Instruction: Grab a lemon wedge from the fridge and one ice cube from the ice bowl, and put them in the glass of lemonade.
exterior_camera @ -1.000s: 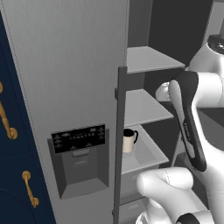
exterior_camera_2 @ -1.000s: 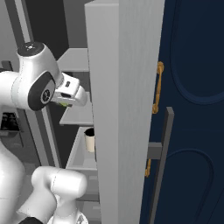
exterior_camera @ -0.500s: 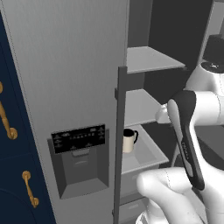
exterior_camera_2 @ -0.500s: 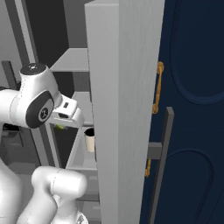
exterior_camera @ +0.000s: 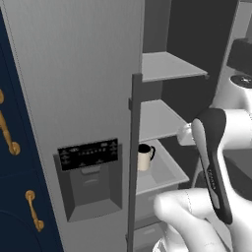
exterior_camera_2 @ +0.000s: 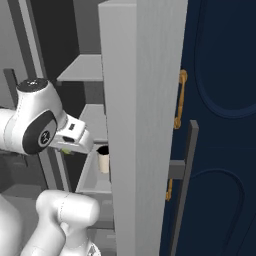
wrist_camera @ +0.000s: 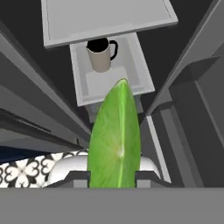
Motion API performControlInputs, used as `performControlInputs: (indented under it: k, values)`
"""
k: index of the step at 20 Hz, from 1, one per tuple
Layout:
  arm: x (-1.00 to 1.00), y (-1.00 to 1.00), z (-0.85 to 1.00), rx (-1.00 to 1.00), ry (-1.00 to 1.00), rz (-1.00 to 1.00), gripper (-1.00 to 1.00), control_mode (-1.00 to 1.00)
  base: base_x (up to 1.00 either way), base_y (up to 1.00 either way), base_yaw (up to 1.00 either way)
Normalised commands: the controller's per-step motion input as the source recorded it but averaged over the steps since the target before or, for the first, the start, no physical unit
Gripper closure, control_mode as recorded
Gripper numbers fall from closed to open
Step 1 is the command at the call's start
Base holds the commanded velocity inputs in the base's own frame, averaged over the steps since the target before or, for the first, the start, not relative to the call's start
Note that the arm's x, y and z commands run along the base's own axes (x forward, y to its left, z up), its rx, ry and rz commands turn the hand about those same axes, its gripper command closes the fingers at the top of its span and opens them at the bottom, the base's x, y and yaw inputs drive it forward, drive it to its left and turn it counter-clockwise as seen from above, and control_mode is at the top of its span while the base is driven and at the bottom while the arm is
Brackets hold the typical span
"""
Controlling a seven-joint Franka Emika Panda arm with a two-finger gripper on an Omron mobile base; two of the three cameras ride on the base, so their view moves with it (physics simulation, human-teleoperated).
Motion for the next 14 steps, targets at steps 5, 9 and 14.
performControlInputs:
  k: [5, 9, 14]
  values:
    - [0.0, 0.0, 0.0, 0.0, 0.0, 0.0, 1.0, 1.0, -1.0, 0.48, 0.14]
    - [0.0, 0.0, 0.0, 0.0, 0.0, 0.0, 1.0, 1.0, -1.0, 0.72, 0.23]
    - [0.0, 0.0, 0.0, 0.0, 0.0, 0.0, 1.0, 1.0, -0.91, 0.76, 0.29]
